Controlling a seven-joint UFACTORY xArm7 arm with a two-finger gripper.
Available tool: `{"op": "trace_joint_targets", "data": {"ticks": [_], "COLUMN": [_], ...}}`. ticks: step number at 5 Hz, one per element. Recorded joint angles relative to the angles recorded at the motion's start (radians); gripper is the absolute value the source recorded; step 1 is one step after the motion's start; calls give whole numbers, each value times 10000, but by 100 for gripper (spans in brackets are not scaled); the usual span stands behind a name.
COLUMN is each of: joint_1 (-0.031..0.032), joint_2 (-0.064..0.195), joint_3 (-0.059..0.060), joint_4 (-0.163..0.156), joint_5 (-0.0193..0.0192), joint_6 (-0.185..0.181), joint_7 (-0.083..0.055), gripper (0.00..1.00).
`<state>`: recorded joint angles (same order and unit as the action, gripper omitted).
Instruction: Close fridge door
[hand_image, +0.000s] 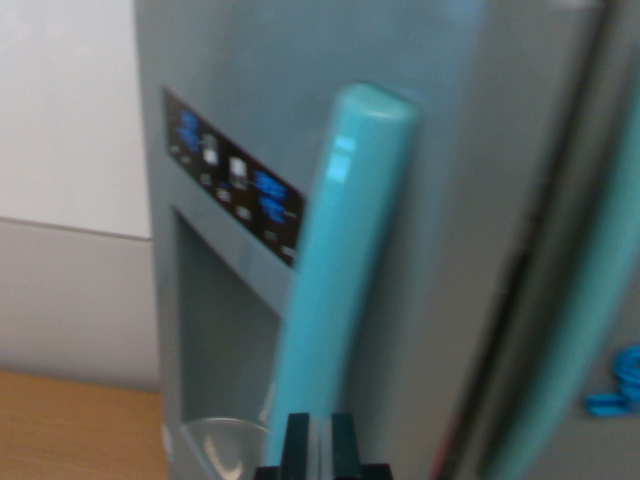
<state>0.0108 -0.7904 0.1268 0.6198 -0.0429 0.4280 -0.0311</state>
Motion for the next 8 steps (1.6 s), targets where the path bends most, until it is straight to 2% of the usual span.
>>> {"op": "trace_joint_targets", "data": {"ticks": [1,2,3,4,5,6,7,8], "joint_1": [0,0,0,0,0,-1,-1,-10], "joint_2": [0,653,653,1174,1174,1783,1783,2479], "joint_3": [0,149,149,211,211,198,198,-19], "joint_4": [0,361,361,642,642,1110,1110,1732], "joint_5": [0,0,0,0,0,0,0,0], "joint_6": [0,-1,-1,-2,-2,-6,-6,-10], "joint_7": [0,0,0,0,0,0,0,0], "gripper": [100,100,100,100,100,100,100,100]}}
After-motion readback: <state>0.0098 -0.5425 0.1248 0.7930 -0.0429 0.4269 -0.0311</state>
